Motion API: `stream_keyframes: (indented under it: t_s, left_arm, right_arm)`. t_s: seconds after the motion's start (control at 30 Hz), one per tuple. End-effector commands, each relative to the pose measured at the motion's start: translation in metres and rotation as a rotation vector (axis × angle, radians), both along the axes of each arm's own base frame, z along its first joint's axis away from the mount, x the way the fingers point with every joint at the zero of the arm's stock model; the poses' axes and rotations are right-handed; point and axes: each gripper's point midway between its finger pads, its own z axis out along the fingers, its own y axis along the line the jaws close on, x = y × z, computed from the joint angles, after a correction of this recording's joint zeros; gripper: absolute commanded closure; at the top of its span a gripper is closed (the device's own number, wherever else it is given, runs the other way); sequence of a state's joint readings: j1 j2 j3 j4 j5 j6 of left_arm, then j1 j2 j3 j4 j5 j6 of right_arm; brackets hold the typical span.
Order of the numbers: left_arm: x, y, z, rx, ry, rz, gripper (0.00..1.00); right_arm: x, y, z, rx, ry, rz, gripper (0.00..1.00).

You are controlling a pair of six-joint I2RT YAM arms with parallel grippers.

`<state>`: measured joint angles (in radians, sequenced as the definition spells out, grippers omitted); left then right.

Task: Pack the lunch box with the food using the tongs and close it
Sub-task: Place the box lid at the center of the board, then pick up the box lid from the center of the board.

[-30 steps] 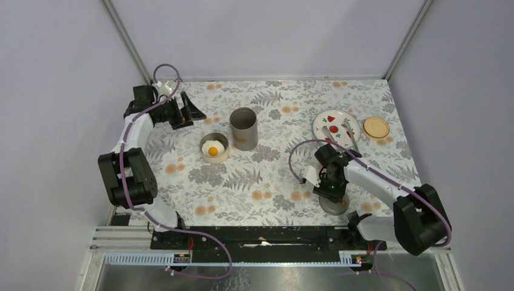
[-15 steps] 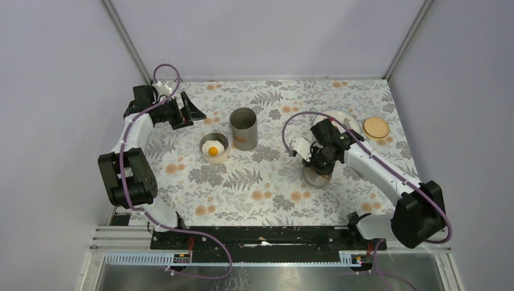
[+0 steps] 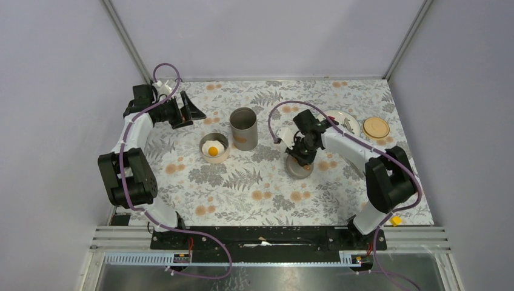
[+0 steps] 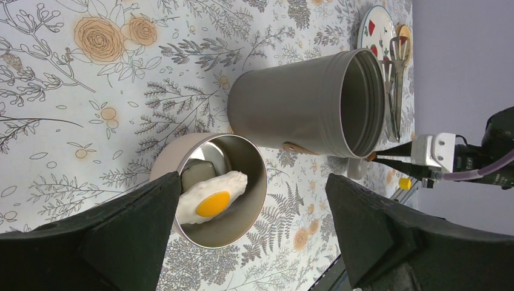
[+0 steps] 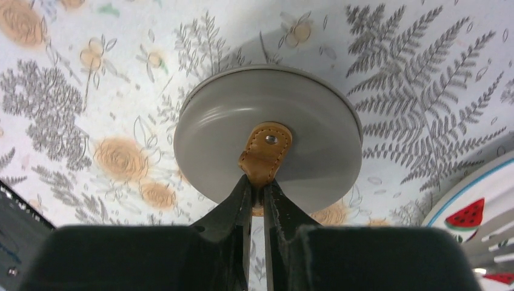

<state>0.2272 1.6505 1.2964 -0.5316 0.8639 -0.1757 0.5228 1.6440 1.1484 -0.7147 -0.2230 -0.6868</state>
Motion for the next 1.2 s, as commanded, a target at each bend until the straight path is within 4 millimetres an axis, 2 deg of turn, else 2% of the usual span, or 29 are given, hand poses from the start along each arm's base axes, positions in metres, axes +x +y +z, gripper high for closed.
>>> stream_keyframes:
  t_s: [0.0,0.07,0.13,0.23,0.3,0.47,0.67,0.7,0.77,0.83,0.9,1.0,1.17]
  left_arm:
    - [0.007,0.0,0.021,0.02,-0.077,-0.017,0.01]
    - [0.008,0.0,0.02,0.02,-0.075,-0.016,0.01]
    - [0.008,0.0,0.019,0.019,-0.073,-0.017,0.01]
    - [0.007,0.0,0.019,0.023,-0.078,-0.019,0.01]
    - [0.007,0.0,0.019,0.023,-0.077,-0.019,0.01]
    - [0.006,0.0,0.026,0.03,-0.1,-0.02,0.01]
    - [0.008,0.004,0.045,0.068,-0.162,-0.009,0.01]
    - [0.008,0.004,0.047,0.074,-0.167,-0.008,0.01]
    - [0.007,0.005,0.049,0.102,-0.182,-0.01,0.01]
    - [0.006,0.005,0.047,0.156,-0.189,-0.019,0.01]
    - [0.004,0.005,0.045,0.233,-0.21,-0.042,0.01]
    - [0.004,0.008,0.046,0.316,-0.234,-0.077,0.01]
    - [0.011,0.018,0.052,0.419,-0.272,-0.074,0.01]
  right_arm:
    - [0.029,0.033,0.004,0.104,-0.067,-0.038,0.89]
    - [0.032,0.038,-0.004,0.113,-0.051,-0.045,0.85]
    - [0.032,0.04,-0.014,0.114,-0.033,-0.053,0.69]
    - [0.033,0.042,-0.021,0.124,-0.032,-0.068,0.52]
    - [0.032,0.041,-0.023,0.121,-0.028,-0.081,0.48]
    - [0.028,0.032,-0.025,0.118,-0.076,-0.103,0.49]
    - [0.016,0.024,-0.039,0.106,-0.063,-0.105,0.51]
    - [0.016,0.023,-0.042,0.102,-0.07,-0.106,0.53]
    - [0.016,0.021,-0.041,0.099,-0.079,-0.107,0.65]
    - [0.019,0.025,-0.029,0.127,-0.101,-0.108,0.82]
    - [0.025,0.032,-0.008,0.161,-0.125,-0.101,0.92]
    - [0.038,0.044,0.034,0.207,-0.158,-0.086,0.97]
    - [0.068,0.067,0.106,0.27,-0.215,-0.074,1.0]
